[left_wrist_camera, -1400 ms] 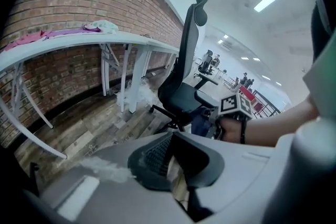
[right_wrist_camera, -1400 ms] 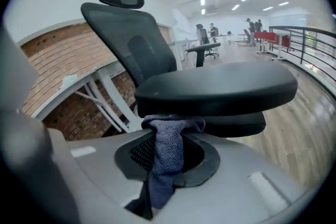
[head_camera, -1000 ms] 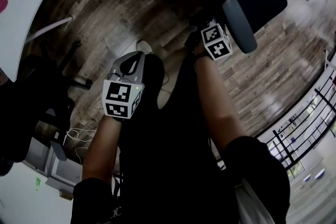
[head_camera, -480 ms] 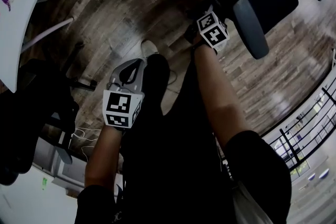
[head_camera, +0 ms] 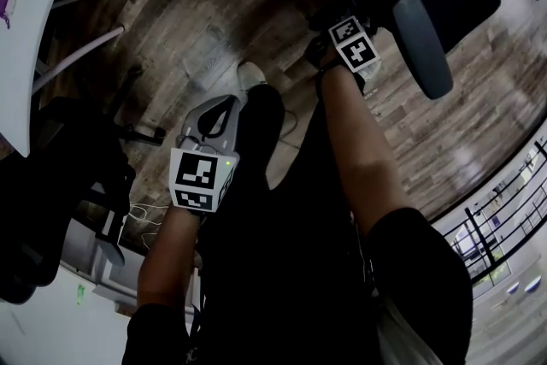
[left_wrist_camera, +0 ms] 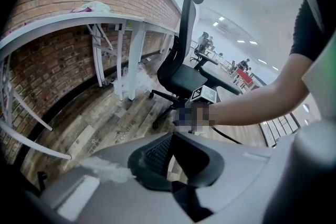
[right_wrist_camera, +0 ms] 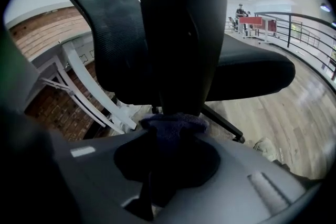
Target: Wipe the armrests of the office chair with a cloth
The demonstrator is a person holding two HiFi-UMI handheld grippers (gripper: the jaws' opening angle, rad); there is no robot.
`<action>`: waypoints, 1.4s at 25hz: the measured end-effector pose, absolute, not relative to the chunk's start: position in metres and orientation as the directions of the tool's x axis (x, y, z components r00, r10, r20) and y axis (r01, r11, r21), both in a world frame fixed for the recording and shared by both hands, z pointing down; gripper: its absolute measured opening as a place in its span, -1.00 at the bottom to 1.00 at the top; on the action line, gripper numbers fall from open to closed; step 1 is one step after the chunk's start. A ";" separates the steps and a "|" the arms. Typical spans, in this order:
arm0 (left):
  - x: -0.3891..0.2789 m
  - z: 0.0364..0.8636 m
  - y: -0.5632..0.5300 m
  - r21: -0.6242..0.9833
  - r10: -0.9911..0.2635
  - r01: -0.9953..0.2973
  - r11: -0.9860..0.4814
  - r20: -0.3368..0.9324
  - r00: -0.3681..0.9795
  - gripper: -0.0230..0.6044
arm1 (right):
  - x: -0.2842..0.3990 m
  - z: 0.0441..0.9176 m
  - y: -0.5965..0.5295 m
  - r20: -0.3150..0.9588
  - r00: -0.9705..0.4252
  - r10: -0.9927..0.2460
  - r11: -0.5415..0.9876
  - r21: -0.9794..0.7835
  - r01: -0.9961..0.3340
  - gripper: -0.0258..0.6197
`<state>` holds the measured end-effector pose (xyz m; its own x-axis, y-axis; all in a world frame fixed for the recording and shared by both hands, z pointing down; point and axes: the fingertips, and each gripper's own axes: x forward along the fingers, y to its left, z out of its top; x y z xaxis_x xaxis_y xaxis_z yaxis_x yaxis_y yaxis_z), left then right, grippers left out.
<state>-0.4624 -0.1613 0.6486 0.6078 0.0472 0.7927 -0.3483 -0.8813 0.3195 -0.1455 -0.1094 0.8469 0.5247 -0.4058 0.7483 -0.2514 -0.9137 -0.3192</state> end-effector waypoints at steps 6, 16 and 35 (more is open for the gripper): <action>-0.451 0.637 -0.161 0.327 0.047 -0.339 -0.882 0.777 0.627 -0.91 | -0.145 0.821 -0.093 0.728 0.552 -0.406 -0.914 -0.321 -0.249 -0.71; -0.422 0.599 -0.160 0.323 0.024 -0.322 -0.890 0.739 0.674 -0.91 | -0.153 0.754 -0.070 0.677 0.569 -0.467 -0.871 -0.242 -0.427 -0.71; -0.348 0.544 -0.162 0.323 -0.055 -0.387 -0.864 0.702 0.710 -0.91 | -0.207 0.619 -0.085 0.558 0.291 -0.777 -0.519 -0.306 -0.798 -0.71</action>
